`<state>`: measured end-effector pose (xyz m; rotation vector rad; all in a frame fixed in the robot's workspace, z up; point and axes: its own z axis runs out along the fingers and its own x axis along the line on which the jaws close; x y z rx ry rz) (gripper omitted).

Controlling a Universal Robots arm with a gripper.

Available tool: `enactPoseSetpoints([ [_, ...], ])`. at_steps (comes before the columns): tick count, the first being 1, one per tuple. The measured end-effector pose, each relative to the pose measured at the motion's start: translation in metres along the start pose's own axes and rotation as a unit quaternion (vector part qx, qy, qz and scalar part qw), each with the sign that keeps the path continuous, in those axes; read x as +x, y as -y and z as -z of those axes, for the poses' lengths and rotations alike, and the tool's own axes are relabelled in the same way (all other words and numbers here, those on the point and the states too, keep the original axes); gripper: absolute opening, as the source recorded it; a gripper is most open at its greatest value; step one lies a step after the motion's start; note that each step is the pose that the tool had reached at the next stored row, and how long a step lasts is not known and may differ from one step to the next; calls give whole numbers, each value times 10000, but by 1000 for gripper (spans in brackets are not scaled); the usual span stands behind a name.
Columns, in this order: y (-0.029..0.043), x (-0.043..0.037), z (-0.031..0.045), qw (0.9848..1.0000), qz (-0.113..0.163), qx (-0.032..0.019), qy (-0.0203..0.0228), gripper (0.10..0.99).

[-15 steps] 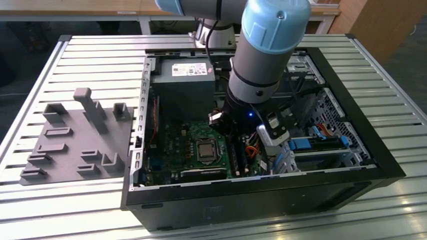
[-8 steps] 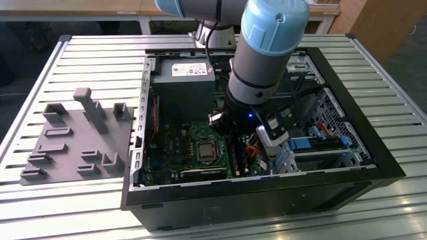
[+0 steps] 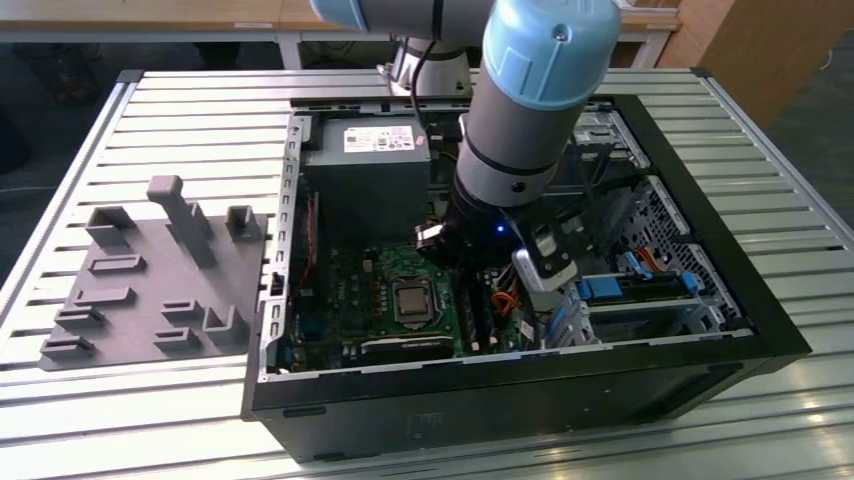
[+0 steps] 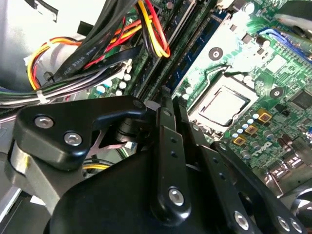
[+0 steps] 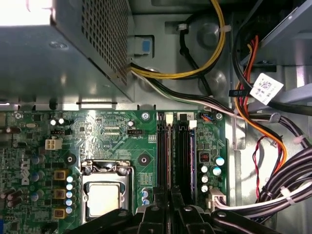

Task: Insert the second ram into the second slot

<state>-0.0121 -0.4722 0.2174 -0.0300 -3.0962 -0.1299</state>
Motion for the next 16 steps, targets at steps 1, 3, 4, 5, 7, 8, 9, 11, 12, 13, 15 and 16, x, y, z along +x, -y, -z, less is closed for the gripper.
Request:
enactPoseSetpoints([
  [1,-3,0,8,10000,1,-2,0,188],
  [3,-8,0,18,10000,1,-9,0,188],
  [4,-11,1,23,10000,1,-11,0,188],
  [5,-13,2,32,10000,1,-12,0,188],
  [7,-20,3,58,10000,1,-15,-1,188],
  [8,-25,3,68,10000,1,-17,0,188],
  [9,-29,4,80,10000,1,-17,-1,188],
  [11,-33,4,83,10000,1,-20,0,188],
  [12,-34,4,84,10000,1,-19,0,188],
  [13,-35,4,83,10000,1,-20,0,176],
  [15,-37,4,79,10000,1,-19,0,110],
  [16,-38,4,75,10000,1,-18,-1,102],
])
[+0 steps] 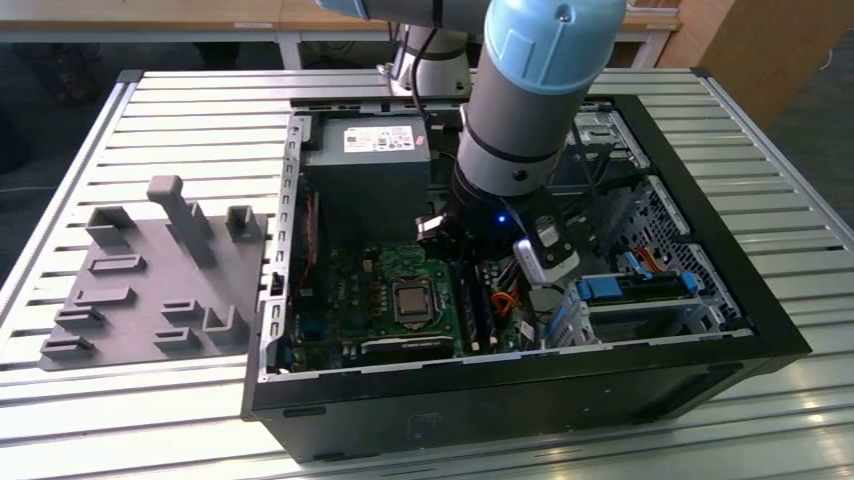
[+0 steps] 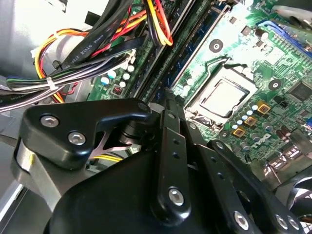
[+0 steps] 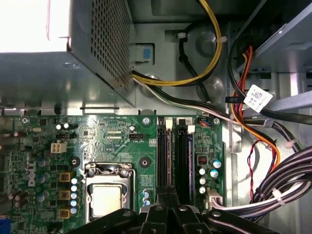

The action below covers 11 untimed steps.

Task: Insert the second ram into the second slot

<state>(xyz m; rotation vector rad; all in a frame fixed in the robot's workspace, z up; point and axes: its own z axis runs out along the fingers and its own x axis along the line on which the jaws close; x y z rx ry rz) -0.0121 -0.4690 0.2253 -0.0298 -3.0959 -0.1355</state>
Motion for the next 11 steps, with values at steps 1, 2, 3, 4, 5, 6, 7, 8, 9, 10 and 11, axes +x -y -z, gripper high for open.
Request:
enactPoseSetpoints([
  [1,-1,0,-6,10000,0,0,0,102],
  [2,-1,0,-14,10000,0,0,0,102],
  [3,-2,-1,-21,10000,-1,0,0,102],
  [4,-3,-1,-26,10000,-1,0,0,102],
  [5,-3,-1,-32,10000,-1,0,0,102],
  [6,-3,-1,-39,10000,-1,-1,0,102],
  [7,-2,-1,-45,10000,-2,2,-1,102],
  [8,-1,-1,-53,10000,-3,6,-2,102],
  [9,-1,-2,-62,10000,-3,7,-2,102],
  [10,-1,-2,-75,10000,-4,3,-1,102],
  [11,-1,-3,-80,10000,-4,3,-1,102],
])
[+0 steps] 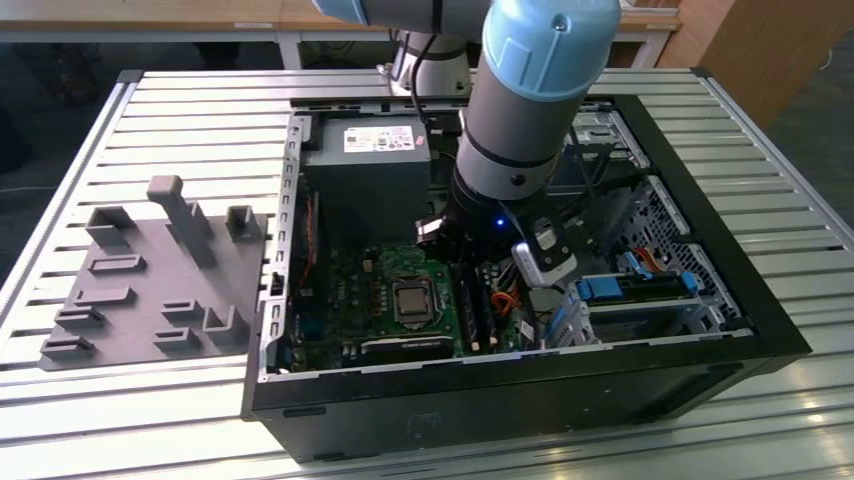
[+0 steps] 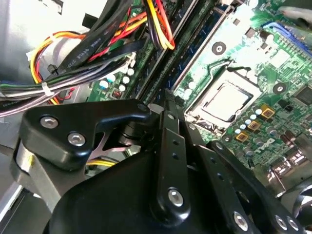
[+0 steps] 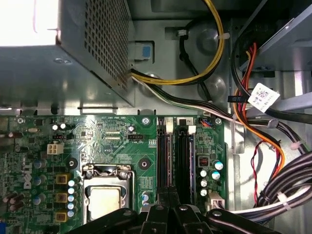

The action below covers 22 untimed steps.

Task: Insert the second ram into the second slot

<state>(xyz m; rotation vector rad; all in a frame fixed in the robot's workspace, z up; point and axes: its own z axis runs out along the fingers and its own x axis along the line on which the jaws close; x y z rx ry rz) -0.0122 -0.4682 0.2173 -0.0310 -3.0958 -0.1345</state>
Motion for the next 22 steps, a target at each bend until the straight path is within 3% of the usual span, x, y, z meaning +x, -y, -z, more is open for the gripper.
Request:
enactPoseSetpoints([
  [2,-7,6,3,10000,0,-20,3,102],
  [5,-15,24,120,10000,1,-26,0,102],
  [9,-25,31,217,10000,3,-58,0,102],
  [15,-38,39,291,9999,5,-113,-2,102],
  [22,-49,44,315,9998,9,-198,-3,102],
])
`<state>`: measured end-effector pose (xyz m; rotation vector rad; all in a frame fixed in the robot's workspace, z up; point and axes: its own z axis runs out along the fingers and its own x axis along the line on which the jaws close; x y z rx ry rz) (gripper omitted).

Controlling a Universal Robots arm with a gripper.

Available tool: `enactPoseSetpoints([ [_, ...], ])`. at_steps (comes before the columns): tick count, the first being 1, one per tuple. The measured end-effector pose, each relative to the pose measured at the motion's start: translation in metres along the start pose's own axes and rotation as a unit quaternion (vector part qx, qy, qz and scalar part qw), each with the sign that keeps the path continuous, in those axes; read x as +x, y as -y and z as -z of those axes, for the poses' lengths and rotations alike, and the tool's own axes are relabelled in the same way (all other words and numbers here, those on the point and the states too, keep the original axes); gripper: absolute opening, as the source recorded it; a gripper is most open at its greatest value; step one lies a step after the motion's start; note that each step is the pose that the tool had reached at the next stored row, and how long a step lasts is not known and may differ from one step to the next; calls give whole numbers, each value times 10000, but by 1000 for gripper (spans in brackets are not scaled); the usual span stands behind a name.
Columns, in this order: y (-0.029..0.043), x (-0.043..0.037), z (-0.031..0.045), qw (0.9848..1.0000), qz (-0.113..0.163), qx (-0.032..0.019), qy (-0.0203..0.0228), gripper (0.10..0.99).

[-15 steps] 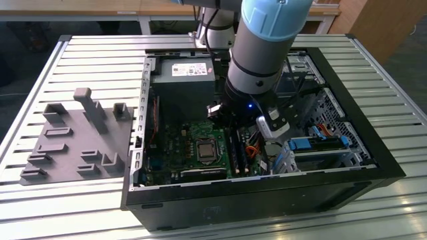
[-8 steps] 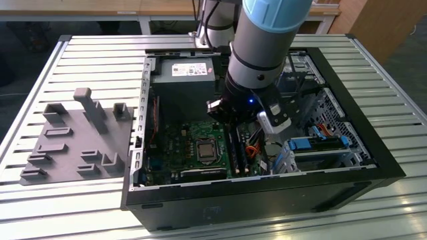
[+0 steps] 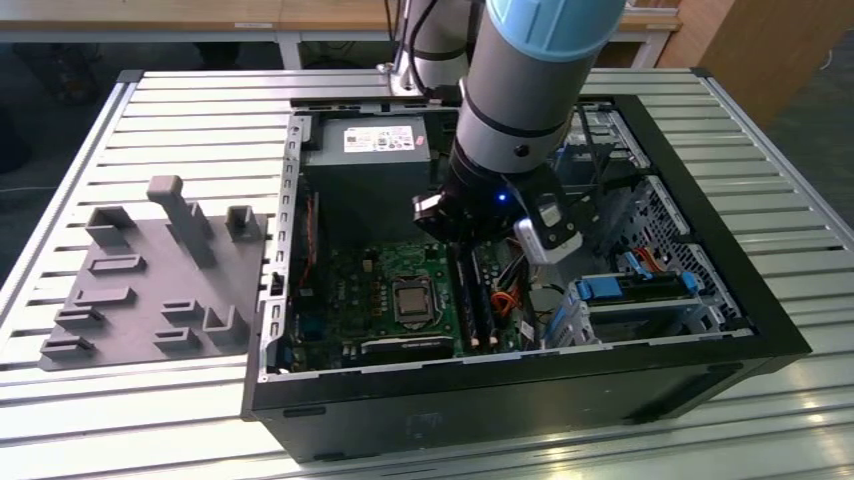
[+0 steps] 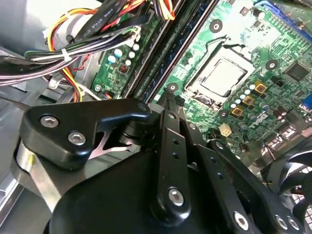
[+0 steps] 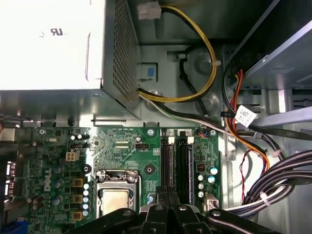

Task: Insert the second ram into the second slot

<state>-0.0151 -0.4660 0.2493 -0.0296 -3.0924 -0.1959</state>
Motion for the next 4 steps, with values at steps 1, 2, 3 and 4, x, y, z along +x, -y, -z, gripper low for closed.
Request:
enactPoseSetpoints([
  [1,-1,0,1,10000,0,0,0,102],
  [2,-2,0,1,10000,0,-2,0,102],
  [3,-3,0,1,10000,0,-3,-1,102],
  [4,-3,0,1,10000,0,-4,-1,102],
])
